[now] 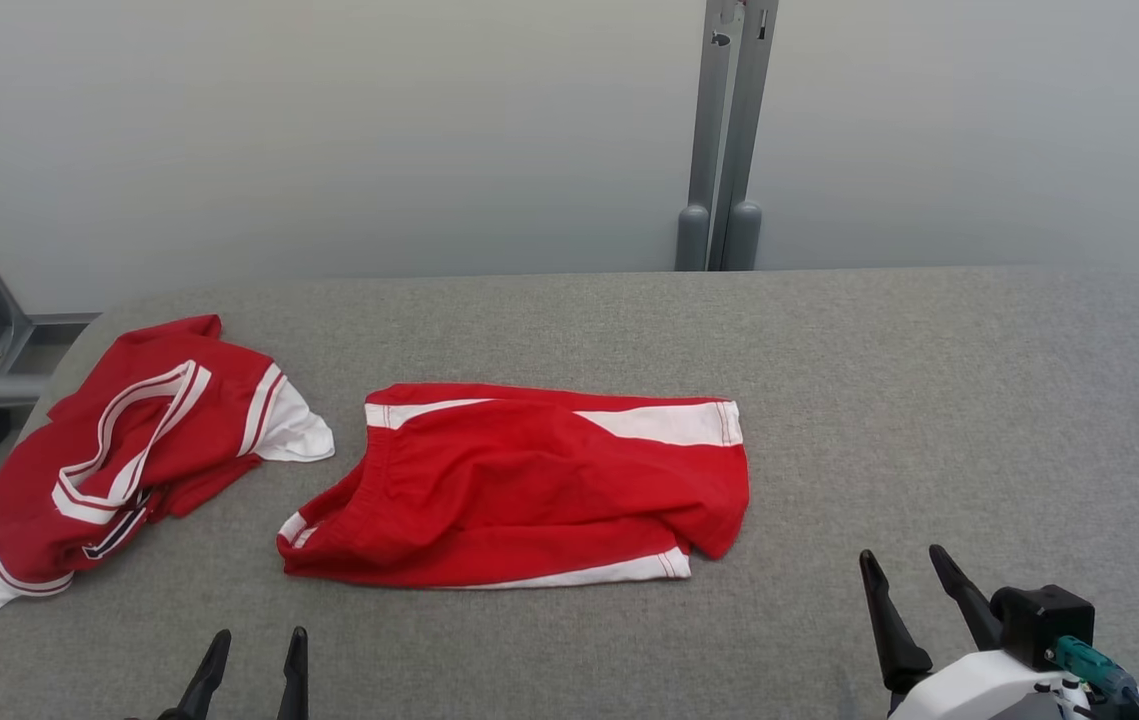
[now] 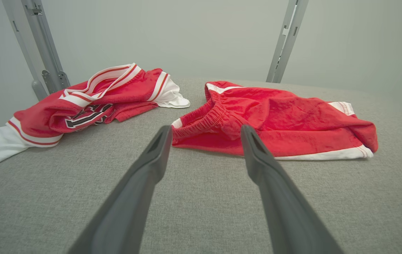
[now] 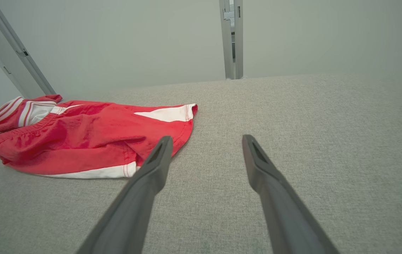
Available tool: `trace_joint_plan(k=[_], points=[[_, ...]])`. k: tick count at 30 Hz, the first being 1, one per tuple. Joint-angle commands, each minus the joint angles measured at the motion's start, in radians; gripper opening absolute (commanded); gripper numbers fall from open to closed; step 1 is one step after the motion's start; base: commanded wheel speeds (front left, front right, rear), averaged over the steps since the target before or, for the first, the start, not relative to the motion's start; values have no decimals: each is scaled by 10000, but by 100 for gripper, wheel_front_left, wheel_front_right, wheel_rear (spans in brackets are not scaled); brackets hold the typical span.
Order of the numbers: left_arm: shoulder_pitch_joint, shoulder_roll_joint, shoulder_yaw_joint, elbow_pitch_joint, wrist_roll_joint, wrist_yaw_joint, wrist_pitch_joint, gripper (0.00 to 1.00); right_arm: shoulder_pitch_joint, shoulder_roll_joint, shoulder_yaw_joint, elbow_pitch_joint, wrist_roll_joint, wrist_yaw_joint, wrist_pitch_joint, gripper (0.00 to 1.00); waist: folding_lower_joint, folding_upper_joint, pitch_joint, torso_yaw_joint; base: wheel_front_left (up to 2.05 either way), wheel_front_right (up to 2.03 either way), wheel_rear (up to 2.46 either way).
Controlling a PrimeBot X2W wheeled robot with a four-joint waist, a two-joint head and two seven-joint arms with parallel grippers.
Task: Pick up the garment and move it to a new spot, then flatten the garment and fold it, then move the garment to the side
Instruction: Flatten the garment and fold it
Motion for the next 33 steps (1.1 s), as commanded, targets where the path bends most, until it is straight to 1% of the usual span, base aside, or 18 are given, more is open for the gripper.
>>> trace_joint_plan(k=[1,3,7,10,13,16,18,19,21,24,28,29,30,33], points=[[-82,-43,40,41,59,-73,-7,100,-68,-20,17,-33,9,0,14,100,0,0,15,-9,0,0,0],[-96,-119,65,67,-50,-80,-7,100,-81,-20,32,-39,7,0,29,100,0,0,31,-14,0,0,0],[-441,14,-97,210,-17,-198,23,100,-204,-18,68,-64,82,0,257,100,0,0,121,11,0,0,0],[-1012,209,-388,343,46,-292,451,100,-517,-18,40,-5,320,0,963,100,0,0,256,42,0,0,0],[-1896,358,-638,540,-118,-361,1423,100,-1131,-24,-86,18,334,0,2266,100,0,0,466,44,0,0,0],[-2952,429,-727,834,-385,-394,2783,100,-2016,-21,-196,-31,422,0,3700,100,0,0,740,-5,0,0,0],[-3655,438,-725,1090,-596,-379,3660,100,-2631,-14,-176,56,272,0,4637,100,0,0,957,-56,0,0,0],[-3655,438,-725,1090,-596,-379,3660,100,-2631,-14,-176,56,272,0,4637,100,0,0,957,-56,0,0,0],[-4414,436,-783,1328,-728,-353,4436,100,-3322,-26,-251,191,239,0,5458,100,0,0,1258,-107,0,0,0],[-5469,486,-920,1693,-751,-366,5412,100,-4323,-15,-258,472,19,0,6390,100,0,0,1787,-181,0,0,0],[-6698,462,-1185,2300,-856,-412,6428,100,-5512,-21,-157,1005,-78,0,6943,100,0,0,2364,-290,0,0,0],[-7275,356,-1350,2711,-764,-329,7023,100,-5976,-23,-132,1379,-116,0,7006,100,0,0,2593,-290,0,0,0],[-7598,276,-1441,2893,-738,-335,7234,100,-6212,-21,-71,1598,-133,0,7002,100,0,0,2695,-289,0,0,0],[-8318,92,-1577,3520,-650,-65,7891,100,-6792,-21,98,2203,-88,0,6897,100,0,0,2971,-291,0,0,0]])
